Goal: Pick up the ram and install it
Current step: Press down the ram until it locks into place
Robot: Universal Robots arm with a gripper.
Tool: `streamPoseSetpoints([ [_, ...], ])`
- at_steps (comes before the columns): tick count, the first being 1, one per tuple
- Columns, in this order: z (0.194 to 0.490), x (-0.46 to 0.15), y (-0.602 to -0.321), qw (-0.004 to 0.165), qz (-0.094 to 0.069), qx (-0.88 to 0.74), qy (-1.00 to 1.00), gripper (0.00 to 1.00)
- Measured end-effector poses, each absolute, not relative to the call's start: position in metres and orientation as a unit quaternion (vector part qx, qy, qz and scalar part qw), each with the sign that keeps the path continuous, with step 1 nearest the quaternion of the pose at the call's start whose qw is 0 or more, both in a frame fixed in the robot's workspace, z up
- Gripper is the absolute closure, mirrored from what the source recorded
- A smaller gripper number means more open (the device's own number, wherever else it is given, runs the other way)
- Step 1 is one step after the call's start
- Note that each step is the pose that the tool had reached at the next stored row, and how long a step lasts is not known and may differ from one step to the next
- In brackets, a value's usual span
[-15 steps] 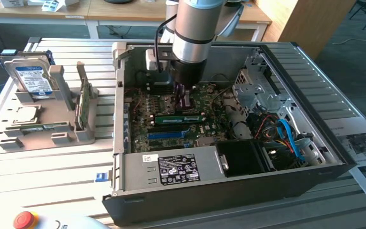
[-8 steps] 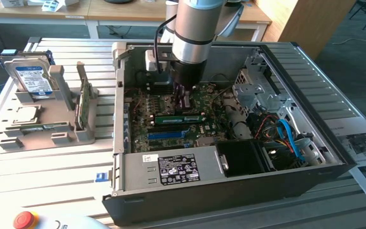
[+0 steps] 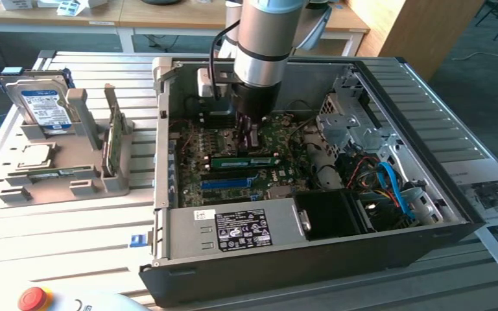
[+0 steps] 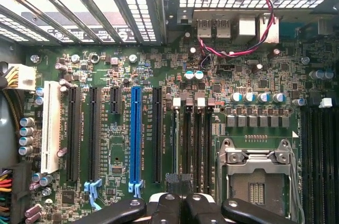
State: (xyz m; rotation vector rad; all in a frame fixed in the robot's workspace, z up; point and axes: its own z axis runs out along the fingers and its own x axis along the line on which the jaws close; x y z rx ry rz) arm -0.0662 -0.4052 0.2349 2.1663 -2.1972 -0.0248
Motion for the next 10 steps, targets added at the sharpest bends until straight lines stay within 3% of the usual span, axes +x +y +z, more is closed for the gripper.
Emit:
streamPoseSetpoints([
  [10, 0.2309, -0.0662, -0.4052, 0.028, -0.008, 0.702, -0.712, 0.9],
])
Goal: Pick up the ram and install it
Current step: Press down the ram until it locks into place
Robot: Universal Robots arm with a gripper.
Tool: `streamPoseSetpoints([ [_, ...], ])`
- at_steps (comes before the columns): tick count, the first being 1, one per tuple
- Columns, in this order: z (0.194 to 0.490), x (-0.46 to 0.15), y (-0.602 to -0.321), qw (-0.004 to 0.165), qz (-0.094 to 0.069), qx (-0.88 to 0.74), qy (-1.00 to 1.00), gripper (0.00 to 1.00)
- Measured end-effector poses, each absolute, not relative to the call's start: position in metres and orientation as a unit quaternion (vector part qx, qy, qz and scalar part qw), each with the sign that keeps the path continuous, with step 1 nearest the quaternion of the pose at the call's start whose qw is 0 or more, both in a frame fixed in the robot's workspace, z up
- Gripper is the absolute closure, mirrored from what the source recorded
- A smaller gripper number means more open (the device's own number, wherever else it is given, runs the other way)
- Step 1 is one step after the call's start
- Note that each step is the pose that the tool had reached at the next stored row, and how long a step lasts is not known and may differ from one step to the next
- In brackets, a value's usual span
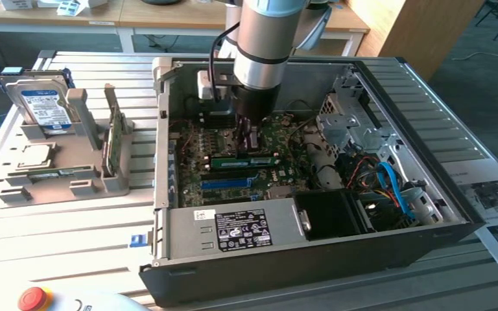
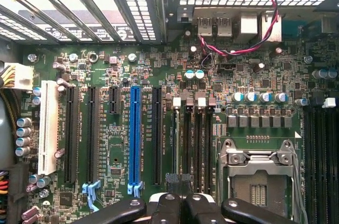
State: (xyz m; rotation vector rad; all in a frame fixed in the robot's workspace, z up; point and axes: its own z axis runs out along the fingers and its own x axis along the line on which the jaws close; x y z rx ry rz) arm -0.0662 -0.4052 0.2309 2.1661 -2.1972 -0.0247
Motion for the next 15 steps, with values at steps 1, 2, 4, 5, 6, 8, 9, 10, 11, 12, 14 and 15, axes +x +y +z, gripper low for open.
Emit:
streamPoseSetpoints([
  [1, 0.2309, -0.0662, -0.4052, 0.028, -0.008, 0.702, -0.712, 0.9],
  [2, 0.2309, -0.0662, -0.4051, 0.028, -0.008, 0.702, -0.712, 0.9],
  [4, 0.2307, -0.0662, -0.4051, 0.028, -0.008, 0.702, -0.712, 0.9],
  [5, 0.2303, -0.0662, -0.4051, 0.028, -0.008, 0.702, -0.712, 0.9],
  [6, 0.2299, -0.0662, -0.4051, 0.028, -0.008, 0.702, -0.712, 0.9],
  [8, 0.2292, -0.0662, -0.4051, 0.028, -0.008, 0.702, -0.712, 0.9],
  [9, 0.2291, -0.0662, -0.4052, 0.028, -0.008, 0.702, -0.712, 0.9],
  [10, 0.2291, -0.0662, -0.4052, 0.028, -0.008, 0.702, -0.712, 0.9],
  [11, 0.2291, -0.0662, -0.4052, 0.028, -0.008, 0.702, -0.712, 0.9],
  [12, 0.229, -0.0662, -0.4051, 0.028, -0.008, 0.702, -0.712, 0.9],
  [14, 0.229, -0.0662, -0.4051, 0.028, -0.008, 0.702, -0.712, 0.9],
  [15, 0.2287, -0.0662, -0.4051, 0.028, -0.008, 0.702, -0.712, 0.9],
])
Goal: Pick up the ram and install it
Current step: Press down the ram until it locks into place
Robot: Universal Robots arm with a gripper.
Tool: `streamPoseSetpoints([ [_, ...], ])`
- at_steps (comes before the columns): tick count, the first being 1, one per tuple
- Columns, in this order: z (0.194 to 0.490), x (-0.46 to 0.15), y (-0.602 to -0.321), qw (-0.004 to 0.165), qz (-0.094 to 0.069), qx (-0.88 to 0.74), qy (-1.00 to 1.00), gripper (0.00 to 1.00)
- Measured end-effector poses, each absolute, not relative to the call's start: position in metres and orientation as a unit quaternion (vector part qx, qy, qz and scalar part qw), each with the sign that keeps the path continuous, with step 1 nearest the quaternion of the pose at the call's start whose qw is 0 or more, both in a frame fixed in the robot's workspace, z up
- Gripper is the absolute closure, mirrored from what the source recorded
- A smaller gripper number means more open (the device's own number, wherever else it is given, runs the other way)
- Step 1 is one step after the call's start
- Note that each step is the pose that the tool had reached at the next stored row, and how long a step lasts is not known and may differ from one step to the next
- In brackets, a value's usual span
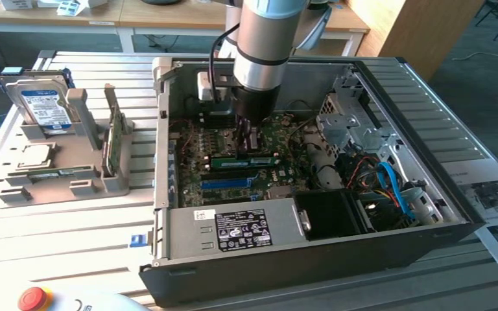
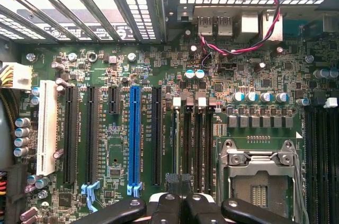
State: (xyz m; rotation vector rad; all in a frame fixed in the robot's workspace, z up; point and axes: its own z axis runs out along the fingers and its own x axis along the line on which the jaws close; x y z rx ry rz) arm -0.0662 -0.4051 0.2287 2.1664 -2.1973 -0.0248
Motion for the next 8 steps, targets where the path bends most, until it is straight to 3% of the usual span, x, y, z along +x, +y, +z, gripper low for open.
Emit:
streamPoseSetpoints([
  [8, 0.2282, -0.0662, -0.4051, 0.028, -0.008, 0.702, -0.712, 0.9],
])
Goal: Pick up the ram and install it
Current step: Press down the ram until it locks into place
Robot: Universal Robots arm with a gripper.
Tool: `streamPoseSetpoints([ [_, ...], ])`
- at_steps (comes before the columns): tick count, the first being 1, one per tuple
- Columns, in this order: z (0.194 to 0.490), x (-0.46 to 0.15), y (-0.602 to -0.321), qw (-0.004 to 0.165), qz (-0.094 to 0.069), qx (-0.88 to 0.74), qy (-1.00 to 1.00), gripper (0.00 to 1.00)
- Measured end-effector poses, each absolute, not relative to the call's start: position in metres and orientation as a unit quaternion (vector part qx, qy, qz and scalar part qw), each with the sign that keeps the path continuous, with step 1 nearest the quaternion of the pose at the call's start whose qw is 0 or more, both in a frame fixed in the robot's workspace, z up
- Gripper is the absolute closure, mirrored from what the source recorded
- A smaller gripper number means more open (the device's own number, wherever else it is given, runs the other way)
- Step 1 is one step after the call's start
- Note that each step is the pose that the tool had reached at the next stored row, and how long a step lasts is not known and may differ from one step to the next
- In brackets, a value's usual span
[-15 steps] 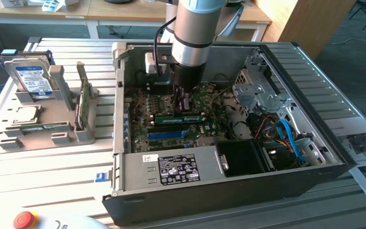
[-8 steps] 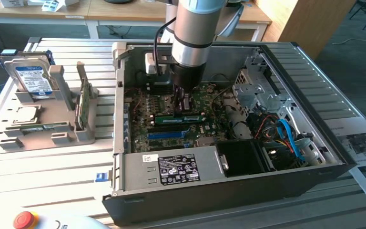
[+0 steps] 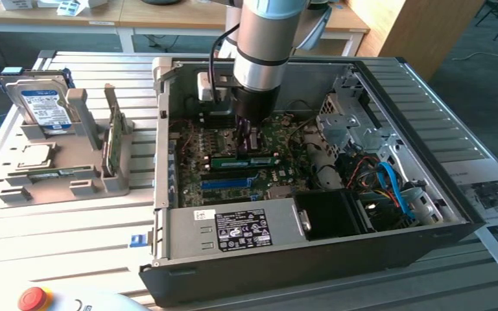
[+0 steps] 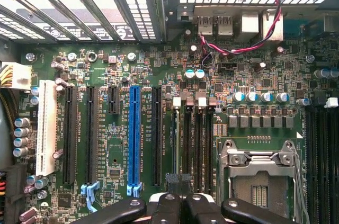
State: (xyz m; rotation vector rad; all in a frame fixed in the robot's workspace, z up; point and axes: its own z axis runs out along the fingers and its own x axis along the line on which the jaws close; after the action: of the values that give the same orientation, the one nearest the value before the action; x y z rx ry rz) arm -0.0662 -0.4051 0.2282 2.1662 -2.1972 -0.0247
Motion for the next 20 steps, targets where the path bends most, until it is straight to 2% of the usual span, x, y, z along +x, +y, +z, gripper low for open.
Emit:
streamPoseSetpoints([
  [20, 0.2248, -0.0662, -0.4051, 0.028, -0.008, 0.702, -0.712, 0.9],
])
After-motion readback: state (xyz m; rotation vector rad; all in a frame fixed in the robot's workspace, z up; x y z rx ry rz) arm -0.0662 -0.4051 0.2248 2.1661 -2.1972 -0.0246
